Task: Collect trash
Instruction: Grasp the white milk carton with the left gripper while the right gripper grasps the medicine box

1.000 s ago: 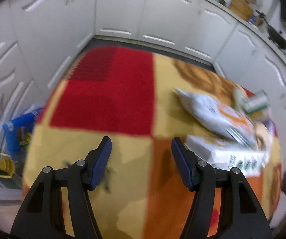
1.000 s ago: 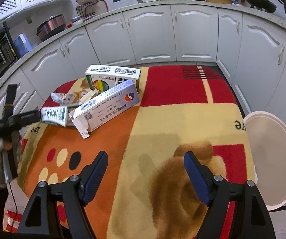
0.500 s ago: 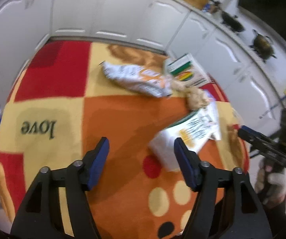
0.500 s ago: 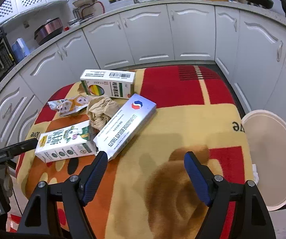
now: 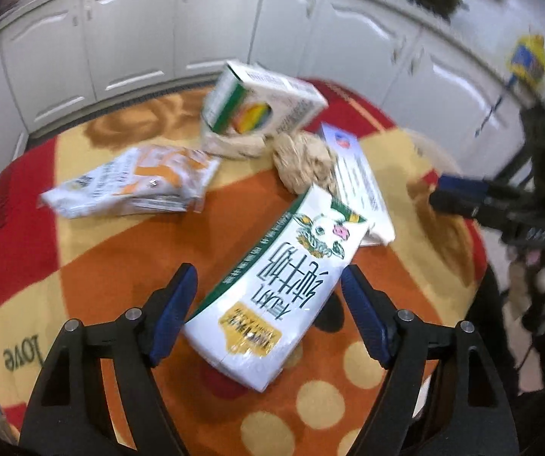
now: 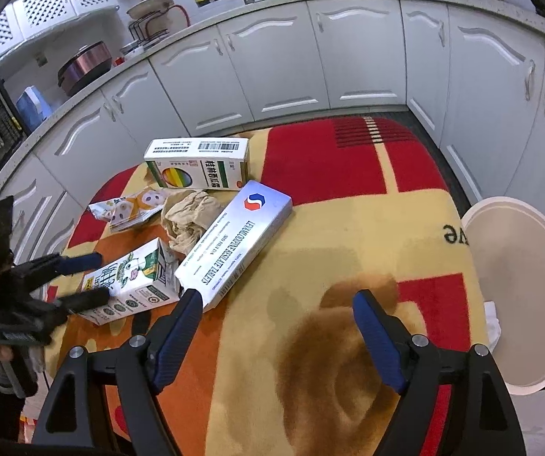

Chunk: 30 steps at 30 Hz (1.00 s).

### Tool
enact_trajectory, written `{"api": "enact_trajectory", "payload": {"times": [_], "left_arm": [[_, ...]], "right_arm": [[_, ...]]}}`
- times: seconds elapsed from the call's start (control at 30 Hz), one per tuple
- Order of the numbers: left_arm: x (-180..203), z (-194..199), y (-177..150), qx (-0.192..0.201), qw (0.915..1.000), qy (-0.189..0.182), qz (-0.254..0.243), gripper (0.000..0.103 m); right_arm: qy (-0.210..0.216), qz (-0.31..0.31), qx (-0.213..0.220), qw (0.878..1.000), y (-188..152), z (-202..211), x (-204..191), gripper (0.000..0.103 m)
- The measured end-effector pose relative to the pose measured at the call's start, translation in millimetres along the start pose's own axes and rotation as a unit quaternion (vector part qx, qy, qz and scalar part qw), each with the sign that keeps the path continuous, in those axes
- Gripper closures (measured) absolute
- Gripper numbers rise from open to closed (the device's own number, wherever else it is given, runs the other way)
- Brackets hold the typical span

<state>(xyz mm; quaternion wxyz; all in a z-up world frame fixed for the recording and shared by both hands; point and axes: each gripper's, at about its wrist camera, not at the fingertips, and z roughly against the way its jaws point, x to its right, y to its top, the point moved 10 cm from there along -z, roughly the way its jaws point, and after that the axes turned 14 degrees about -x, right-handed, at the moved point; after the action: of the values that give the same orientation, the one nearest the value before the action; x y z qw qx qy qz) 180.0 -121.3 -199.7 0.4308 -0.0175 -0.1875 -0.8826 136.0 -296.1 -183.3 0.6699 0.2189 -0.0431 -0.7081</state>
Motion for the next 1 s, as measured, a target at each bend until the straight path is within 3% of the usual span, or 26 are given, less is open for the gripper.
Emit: {"api": "enact_trajectory", "payload": {"times": [0.23,0.3,0.47,0.67,0.77,0.9,1.0], "left_arm": [[-2.1,-7.3,-2.7,-0.009,0.9992,0.015,0.035,0.029],[-11.9,-2.6,-8.1,-0.005,0.997,0.031,0.07,0.038],[-35.5,8.0,-32.0,-0.008,0.9884,0.021,0.15,0.042],[-33.1,5.7,-42.7,-0.009,0.9877,0.03,0.153,0.042],[-29.6,7.1,-40.9,-0.003,0.988,0.018,0.153,0.042],[-31.8,12.5,-35.5,0.008,0.9875,0.007,0.157,0.041],[-32.4,7.0,-31.0,0.002,0.9876,0.006,0.157,0.041]], "right_arm": [[0.024,-0.02,-0.012,0.999,13.3,-11.7,-6.3,0.023],[0.03,-0.022,-0.018,0.999,19.3,-17.2,-13.1,0.023],[0.027,-0.006,-0.035,0.999,31.9,-39.8,-37.1,0.023],[-0.006,0.002,-0.057,0.998,45.2,-71.5,-46.6,0.024],[-0.034,0.037,-0.062,0.997,39.0,-67.9,-44.0,0.042],[-0.062,0.044,-0.076,0.994,22.9,-51.3,-12.6,0.043],[-0.041,0.029,-0.085,0.995,17.8,-44.8,0.9,0.04]]}}
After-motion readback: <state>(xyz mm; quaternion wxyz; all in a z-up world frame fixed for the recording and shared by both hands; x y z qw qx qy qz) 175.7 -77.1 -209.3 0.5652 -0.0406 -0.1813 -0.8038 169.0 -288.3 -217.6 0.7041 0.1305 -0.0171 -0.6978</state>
